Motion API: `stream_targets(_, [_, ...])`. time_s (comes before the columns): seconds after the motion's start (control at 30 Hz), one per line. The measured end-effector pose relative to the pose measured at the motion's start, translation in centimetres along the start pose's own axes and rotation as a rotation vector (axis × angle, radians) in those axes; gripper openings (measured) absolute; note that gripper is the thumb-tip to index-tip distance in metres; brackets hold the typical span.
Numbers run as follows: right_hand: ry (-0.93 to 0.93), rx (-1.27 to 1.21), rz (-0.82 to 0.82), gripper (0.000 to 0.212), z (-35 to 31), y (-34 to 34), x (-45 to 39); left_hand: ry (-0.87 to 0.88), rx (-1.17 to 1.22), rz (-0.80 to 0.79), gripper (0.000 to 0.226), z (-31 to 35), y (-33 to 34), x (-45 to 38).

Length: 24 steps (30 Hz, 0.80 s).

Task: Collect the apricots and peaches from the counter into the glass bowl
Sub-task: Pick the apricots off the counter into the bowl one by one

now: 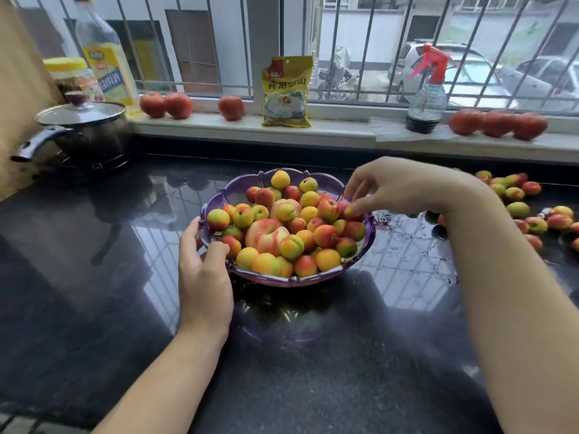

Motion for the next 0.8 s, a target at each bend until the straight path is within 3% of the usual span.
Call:
stream_targets(0.13, [-0.097,-0.332,0.407,0.008,2.0,-3.0,0.8,-0.002,0.014,-0.004,0.056,-0.1,0.0,-0.1])
stream_targets(0.23, [0.027,-0.351,0.588,0.013,6.2,-3.8,0.1,-0.003,0.004,-0.011,0.049,0.1,0.1,-0.1])
stream_targets(0.4, [0.366,-0.231,0.622,0.023,12.4,-2.2,-2.7,0.040,-0.015,-0.016,0.057,0.2,0.3,-0.1])
stream_targets(0.5, [0.405,-0.101,0.637,0.029,12.9,-1.1,-5.3,0.054,-0.029,-0.023,0.050,0.4,0.6,-0.1])
stream_targets(0.8, [0.530,0.534,0.390,0.046,12.9,-1.6,-13.7,0.058,-0.061,-0.007,0.056,0.1,0.4,-0.3])
Point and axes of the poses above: each hand's wrist, its own x-axis away from the middle knuckle, its own y-axis out of the palm, z = x × y, the point moved 6 cm from there along -x, towards the middle knuckle, and after that the axes turned 14 degrees about -z, right-handed, at the moved point
